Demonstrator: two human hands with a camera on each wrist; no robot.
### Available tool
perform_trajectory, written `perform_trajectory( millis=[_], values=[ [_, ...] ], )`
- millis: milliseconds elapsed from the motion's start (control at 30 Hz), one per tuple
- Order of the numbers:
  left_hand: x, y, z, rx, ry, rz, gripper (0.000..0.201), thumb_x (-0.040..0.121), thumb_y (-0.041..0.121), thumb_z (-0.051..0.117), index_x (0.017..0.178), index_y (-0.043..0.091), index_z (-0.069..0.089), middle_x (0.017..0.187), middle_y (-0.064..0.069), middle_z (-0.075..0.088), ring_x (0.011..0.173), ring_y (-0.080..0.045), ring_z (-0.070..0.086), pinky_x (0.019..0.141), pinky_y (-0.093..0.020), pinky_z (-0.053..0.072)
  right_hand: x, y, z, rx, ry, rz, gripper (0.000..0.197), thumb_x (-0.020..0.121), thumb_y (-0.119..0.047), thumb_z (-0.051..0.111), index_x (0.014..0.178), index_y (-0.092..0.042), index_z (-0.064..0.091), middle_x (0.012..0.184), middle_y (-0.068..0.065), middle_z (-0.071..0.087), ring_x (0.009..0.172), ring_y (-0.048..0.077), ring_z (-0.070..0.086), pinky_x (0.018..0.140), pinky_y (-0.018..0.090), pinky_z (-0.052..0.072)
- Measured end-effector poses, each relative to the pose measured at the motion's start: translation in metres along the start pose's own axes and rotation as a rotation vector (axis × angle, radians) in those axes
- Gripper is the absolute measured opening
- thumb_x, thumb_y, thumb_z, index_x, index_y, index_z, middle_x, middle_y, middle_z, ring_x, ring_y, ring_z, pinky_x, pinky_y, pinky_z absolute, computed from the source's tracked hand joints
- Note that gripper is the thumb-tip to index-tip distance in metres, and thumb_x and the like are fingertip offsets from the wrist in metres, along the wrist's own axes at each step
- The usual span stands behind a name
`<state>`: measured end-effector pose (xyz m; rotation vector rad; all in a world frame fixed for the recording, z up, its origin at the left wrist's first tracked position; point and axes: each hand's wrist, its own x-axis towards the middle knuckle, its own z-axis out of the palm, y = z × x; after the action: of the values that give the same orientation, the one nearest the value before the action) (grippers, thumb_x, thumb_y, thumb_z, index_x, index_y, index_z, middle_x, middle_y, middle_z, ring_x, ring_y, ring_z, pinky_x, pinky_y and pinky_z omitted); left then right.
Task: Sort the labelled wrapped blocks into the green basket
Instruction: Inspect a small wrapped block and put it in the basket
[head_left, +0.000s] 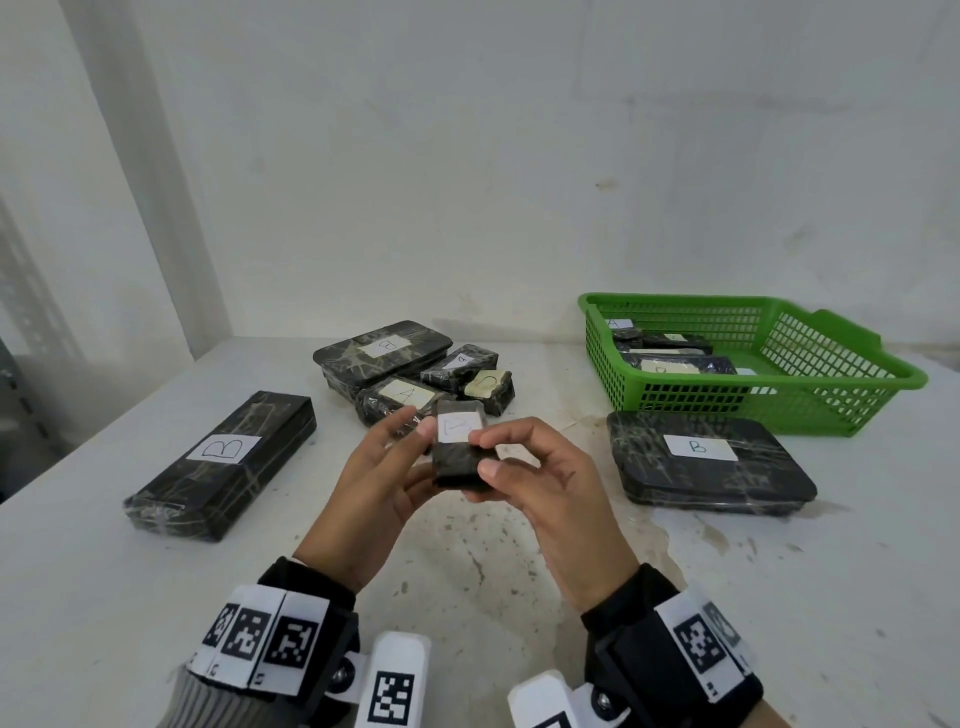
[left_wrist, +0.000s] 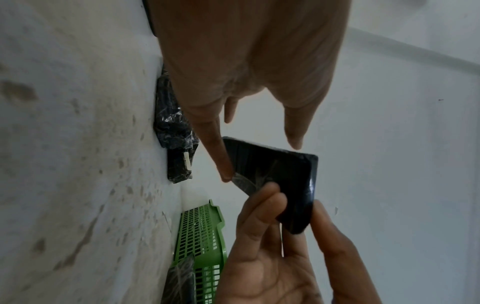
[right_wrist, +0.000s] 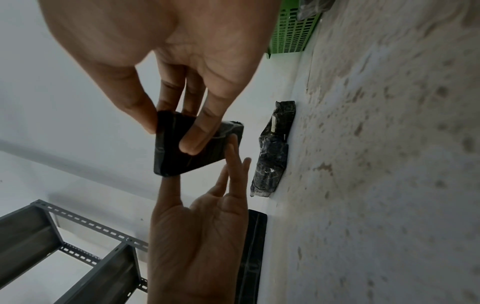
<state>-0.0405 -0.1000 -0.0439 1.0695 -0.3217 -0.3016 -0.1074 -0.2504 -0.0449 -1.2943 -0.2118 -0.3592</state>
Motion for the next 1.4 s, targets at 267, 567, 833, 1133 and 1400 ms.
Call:
perform_trajectory(
  millis=[267,567,833,1133,1400],
  values=[
    [0.002,-0.002,-0.003,0.023,-0.042,-0.027,0.064,0.067,-0.006,0.074,0.126,0.009,0.057,0.115,-0.008,0.072,0.094,-0.022,0.072,0.073,-0.029,0.061,0.001,-0.004,0.001,-0.139,0.096,0.189,0.033,0.088,-0.024,0.069,0.115,-0.021,0.05,0.114,0.003,0.055,0.067,0.009,0.067,0.057,0.025,0.054],
    [-0.001,-0.007,0.0,0.089,-0.196,0.052,0.067,0.064,-0.012,0.067,0.127,0.005,0.056,0.12,-0.014,0.067,0.093,-0.032,0.07,0.078,-0.037,0.059,0.006,-0.003,-0.009,-0.259,0.18,0.047,0.011,0.088,-0.024,0.068,0.098,-0.028,0.072,0.081,-0.012,0.069,0.072,0.005,0.058,0.067,0.013,0.048],
    [-0.003,-0.006,0.001,0.169,-0.186,0.253,0.037,0.075,0.002,0.071,0.11,0.012,0.071,0.117,-0.015,0.07,0.11,-0.03,0.065,0.092,-0.034,0.054,0.004,-0.002,-0.005,-0.206,0.084,0.008,0.021,0.095,-0.011,0.059,0.114,-0.009,0.064,0.109,0.013,0.07,0.08,0.016,0.073,0.072,0.025,0.057],
    [-0.009,-0.004,0.007,0.226,-0.15,0.203,0.046,0.082,0.046,0.06,0.119,0.02,0.068,0.124,0.002,0.068,0.12,-0.013,0.058,0.098,-0.038,0.037,0.005,0.0,-0.005,-0.173,0.044,-0.012,0.016,0.092,-0.017,0.062,0.107,-0.016,0.065,0.105,0.005,0.074,0.096,0.021,0.071,0.087,0.031,0.056],
    [-0.01,-0.006,0.01,0.159,-0.173,0.266,0.035,0.078,0.033,0.063,0.102,0.011,0.076,0.112,-0.008,0.073,0.11,-0.015,0.066,0.086,-0.019,0.051,0.004,-0.002,-0.004,-0.18,0.152,-0.046,0.032,0.077,-0.039,0.069,0.087,-0.009,0.069,0.081,0.0,0.072,0.076,0.023,0.072,0.075,0.031,0.059]
  ],
)
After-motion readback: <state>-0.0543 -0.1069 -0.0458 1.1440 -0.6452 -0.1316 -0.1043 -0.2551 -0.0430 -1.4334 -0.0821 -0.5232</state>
